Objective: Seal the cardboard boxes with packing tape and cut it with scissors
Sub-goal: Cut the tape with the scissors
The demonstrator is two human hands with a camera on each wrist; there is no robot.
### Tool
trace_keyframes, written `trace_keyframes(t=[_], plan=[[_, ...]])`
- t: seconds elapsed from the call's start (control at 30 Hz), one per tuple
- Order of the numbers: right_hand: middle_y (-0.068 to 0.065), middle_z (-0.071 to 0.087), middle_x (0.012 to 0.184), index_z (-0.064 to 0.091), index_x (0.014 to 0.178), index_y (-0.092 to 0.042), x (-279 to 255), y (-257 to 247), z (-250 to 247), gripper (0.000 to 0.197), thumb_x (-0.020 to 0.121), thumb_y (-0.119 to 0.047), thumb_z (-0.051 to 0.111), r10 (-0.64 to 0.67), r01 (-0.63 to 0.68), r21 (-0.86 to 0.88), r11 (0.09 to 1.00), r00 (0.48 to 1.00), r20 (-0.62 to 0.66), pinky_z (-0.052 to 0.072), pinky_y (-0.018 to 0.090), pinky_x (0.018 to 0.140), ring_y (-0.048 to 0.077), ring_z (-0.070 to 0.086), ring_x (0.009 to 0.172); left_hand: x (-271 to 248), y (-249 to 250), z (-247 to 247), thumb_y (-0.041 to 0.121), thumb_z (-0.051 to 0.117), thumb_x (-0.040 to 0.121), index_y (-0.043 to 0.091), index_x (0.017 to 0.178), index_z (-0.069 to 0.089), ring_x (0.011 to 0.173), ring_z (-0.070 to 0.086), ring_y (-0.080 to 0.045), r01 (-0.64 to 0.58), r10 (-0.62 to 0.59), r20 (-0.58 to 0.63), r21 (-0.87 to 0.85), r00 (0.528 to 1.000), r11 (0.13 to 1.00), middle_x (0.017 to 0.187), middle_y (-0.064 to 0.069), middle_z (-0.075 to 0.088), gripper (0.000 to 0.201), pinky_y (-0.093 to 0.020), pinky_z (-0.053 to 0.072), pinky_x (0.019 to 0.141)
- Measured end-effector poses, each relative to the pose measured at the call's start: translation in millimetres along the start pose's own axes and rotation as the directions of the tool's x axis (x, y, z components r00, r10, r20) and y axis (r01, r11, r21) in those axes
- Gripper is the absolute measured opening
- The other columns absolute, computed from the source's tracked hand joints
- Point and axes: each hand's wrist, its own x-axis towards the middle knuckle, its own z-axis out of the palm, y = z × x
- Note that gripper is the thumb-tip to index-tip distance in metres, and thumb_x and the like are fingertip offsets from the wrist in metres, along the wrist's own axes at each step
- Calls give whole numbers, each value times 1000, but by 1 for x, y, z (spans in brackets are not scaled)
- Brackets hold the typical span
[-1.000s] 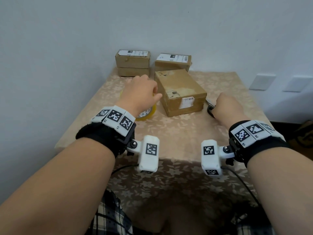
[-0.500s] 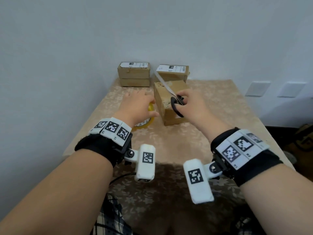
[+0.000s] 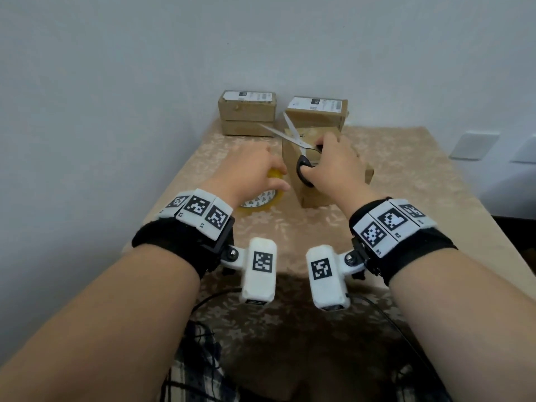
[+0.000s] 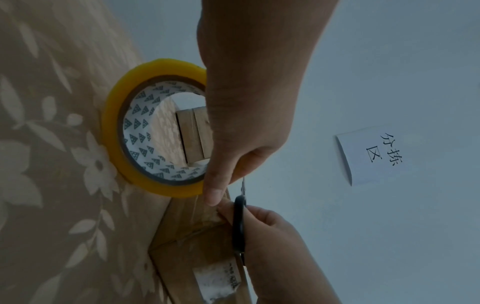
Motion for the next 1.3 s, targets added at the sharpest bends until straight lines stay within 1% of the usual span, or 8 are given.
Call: trace_keyframes(t=[0.23, 0.47, 0.63, 0.7, 0.8, 0.93, 1.03, 1.3], plan=[[6, 54, 125, 50, 123, -17, 11, 25, -7, 49, 81, -38, 65, 7, -11, 97, 995, 999, 39, 46, 43, 94, 26, 54, 111, 3, 4, -2, 51, 65, 80, 29, 114, 67, 104, 43, -17, -6, 7, 17, -76, 1000, 997, 97, 7, 43, 41, -32, 36, 87], [-1, 61, 125, 55, 127, -24, 5, 30, -17, 48, 83, -40, 64, -57, 48, 242, 969, 998, 29, 40, 49, 101, 23, 54, 117, 1, 10, -4, 50, 57, 88, 23, 111, 68, 87, 42, -12, 14, -13, 8, -128, 1000, 992, 86, 8, 43, 37, -26, 34, 77], [1, 64, 104, 58, 119, -18, -22, 27, -44, 41, 85, -38, 70, 55, -103, 489, 866, 992, 112, 46, 27, 68, 16, 58, 88, 3, 19, -9, 50, 52, 91, 24, 109, 68, 85, 49, -15, 23, -18, 100, -41, 995, 999, 95, 3, 57, 36, -33, 46, 77], [2, 63, 89, 60, 113, -15, -36, 29, -56, 45, 84, -48, 67, 93, -260, 523, 812, 942, 324, 40, 25, 60, 15, 57, 79, 4, 23, -12, 50, 53, 90, 22, 110, 67, 89, 53, -17, 13, -10, 144, -14, 990, 1000, 96, 2, 59, 37, -36, 48, 81], [1, 60, 75, 59, 109, -17, -58, 38, -78, 53, 77, -59, 62, 40, -419, 439, 794, 758, 651, 39, 22, 59, 11, 54, 65, 4, 27, -16, 46, 56, 89, 19, 110, 67, 97, 58, -20, -5, 3, 160, 12, 987, 1000, 108, 0, 65, 36, -38, 48, 86], [4, 57, 76, 58, 107, -13, -74, 45, -92, 60, 71, -61, 59, 115, -495, 235, 837, 577, 809, 43, 25, 69, 14, 52, 68, 3, 29, -18, 45, 54, 91, 20, 109, 66, 97, 59, -17, 24, -23, 175, -2, 984, 1000, 110, 1, 65, 33, -36, 49, 87], [4, 57, 76, 58, 104, -13, -76, 43, -89, 55, 76, -61, 57, 158, -520, 197, 831, 561, 813, 43, 25, 71, 14, 52, 69, 4, 29, -17, 40, 54, 92, 18, 109, 66, 97, 59, -18, 30, -23, 167, -35, 986, 999, 111, 0, 65, 31, -33, 48, 84], [2, 56, 74, 58, 94, -16, -77, 45, -81, 61, 59, -67, 58, 161, -541, 170, 824, 511, 844, 41, 27, 75, 14, 53, 70, 4, 25, -17, 29, 51, 93, 13, 109, 69, 96, 61, -18, 36, -21, 139, -107, 990, 994, 111, -2, 67, 28, -33, 51, 84]])
